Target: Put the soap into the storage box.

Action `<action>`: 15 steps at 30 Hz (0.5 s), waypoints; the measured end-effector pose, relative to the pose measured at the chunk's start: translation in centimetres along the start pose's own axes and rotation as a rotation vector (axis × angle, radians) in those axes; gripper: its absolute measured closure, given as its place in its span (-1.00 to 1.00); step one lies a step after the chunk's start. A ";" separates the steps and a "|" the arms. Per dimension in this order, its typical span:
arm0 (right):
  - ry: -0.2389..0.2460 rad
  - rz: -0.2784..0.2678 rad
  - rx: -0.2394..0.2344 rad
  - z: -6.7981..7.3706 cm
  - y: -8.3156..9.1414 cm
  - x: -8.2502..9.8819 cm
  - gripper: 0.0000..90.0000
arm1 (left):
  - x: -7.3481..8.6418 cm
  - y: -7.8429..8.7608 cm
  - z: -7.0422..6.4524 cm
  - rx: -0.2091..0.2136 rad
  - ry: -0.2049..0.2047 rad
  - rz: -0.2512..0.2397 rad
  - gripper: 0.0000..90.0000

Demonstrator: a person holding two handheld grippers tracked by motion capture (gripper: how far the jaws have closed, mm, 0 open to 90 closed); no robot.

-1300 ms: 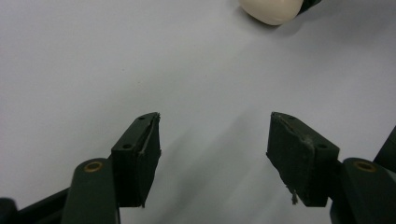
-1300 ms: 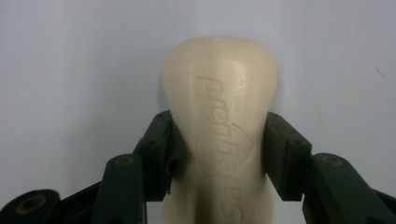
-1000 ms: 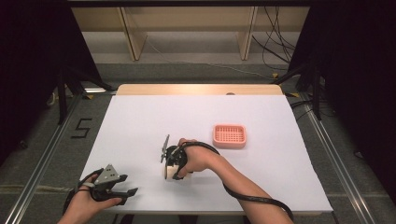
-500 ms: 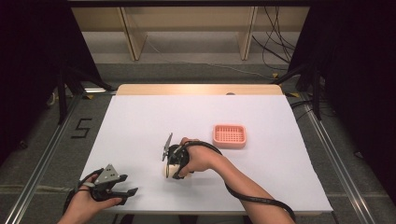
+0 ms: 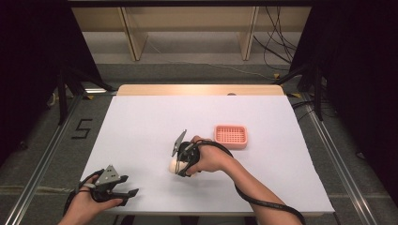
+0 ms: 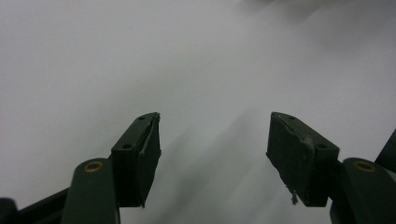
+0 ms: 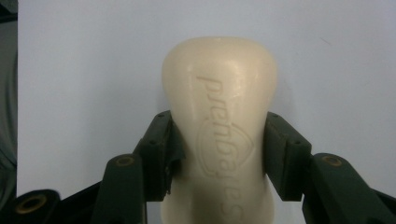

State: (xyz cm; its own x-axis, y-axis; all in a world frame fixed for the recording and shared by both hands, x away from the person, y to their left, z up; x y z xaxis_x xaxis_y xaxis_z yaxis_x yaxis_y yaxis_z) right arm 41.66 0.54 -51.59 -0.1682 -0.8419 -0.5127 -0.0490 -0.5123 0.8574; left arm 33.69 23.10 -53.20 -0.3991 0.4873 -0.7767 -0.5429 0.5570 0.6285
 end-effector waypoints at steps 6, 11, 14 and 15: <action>-0.032 -0.036 0.041 -0.6 1.1 0.5 0.12 | 0.0 0.0 -0.1 0.003 0.009 -0.001 -0.24; -0.071 -0.084 0.052 -0.6 1.5 0.5 0.12 | 0.0 -0.1 -0.4 0.006 0.049 -0.011 -0.24; -0.074 -0.125 0.052 -0.6 1.8 0.4 0.12 | 0.0 -0.1 -0.4 0.007 0.044 -0.011 -0.24; -0.074 -0.131 0.052 -0.6 1.9 0.4 0.12 | 0.0 -0.1 -0.4 0.007 0.042 -0.011 -0.24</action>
State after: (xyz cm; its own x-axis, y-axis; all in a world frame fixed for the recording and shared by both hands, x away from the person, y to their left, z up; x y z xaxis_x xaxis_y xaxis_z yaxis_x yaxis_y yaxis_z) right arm 42.09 -0.90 -50.21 -0.2290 -0.7528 -0.6171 -0.1255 -0.6058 0.7857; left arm 33.44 22.81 -53.29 -0.4240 0.4524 -0.7846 -0.5425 0.5668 0.6200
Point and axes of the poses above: each handheld gripper's, and its own axes: y roughly backward along the jaws, x roughly out of its underside, z roughly to its left, the point moved 7 cm from there along -y, roughly forward along the jaws, and after that the axes turned 7 degrees about -z, right-handed, at the moved point
